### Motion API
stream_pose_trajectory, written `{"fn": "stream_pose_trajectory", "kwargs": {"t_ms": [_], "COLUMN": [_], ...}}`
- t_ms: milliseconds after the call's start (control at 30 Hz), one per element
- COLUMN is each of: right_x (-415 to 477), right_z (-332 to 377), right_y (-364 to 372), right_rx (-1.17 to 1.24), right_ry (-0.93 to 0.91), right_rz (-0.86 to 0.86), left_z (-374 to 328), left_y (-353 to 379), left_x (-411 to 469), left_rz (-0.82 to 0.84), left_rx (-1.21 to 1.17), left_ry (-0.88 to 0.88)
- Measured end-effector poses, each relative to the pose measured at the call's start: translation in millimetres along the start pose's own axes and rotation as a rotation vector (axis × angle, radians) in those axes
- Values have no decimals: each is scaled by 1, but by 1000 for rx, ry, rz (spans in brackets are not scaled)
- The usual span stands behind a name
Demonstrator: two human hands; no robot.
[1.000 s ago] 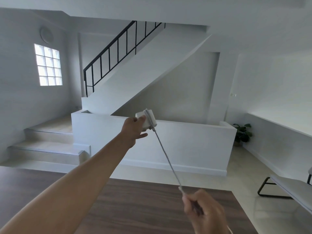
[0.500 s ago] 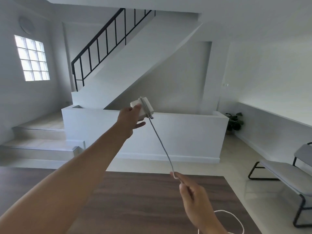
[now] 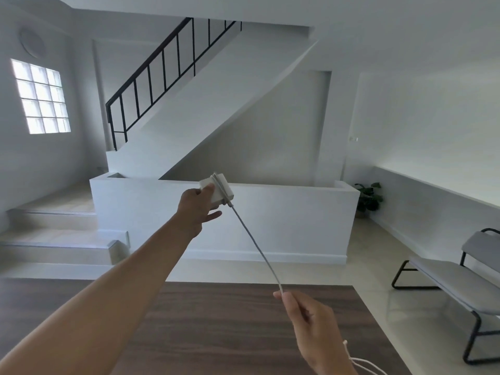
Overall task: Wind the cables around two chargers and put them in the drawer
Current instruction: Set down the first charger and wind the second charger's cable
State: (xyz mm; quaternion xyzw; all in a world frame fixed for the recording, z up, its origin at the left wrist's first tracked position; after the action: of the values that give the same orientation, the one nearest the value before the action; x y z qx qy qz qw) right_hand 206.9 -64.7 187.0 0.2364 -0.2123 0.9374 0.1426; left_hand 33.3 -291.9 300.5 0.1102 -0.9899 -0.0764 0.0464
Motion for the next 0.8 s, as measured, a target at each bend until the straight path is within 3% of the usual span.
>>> {"fn": "stream_pose_trajectory", "kwargs": {"t_ms": [300,467,533,700,800], "right_x": [-7,7,20,72,94], "right_z": [-35,-20,-4,50,67], "right_y": [34,56,60,59,50], "right_rx": [83,168,165,330,264], "right_ry": [269,392,347,250,108], "right_rz": [161,481,540,330,127], "left_z": [-2,-9,-15,-25,-27], "left_y": [23,25,26,30,32], "left_x": [-17,-19,-19,-24,-27], "left_rz": [103,138,142,165,167], "left_rx": [-54,5,34,118,154], "left_ry": [-6,53,86,154,166]}}
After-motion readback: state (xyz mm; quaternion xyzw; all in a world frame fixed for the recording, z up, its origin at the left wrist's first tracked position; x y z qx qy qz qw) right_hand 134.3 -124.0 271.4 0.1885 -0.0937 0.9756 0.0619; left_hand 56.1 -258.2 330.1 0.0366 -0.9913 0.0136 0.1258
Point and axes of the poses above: each hand's wrist, its own x-axis towards the middle knuckle, its own y-axis out of the palm, z = x × y, the point moved 7 cm from there along x, towards the middle knuckle, and after that the axes turned 3 degrees about -z, right-handed, at the moved point
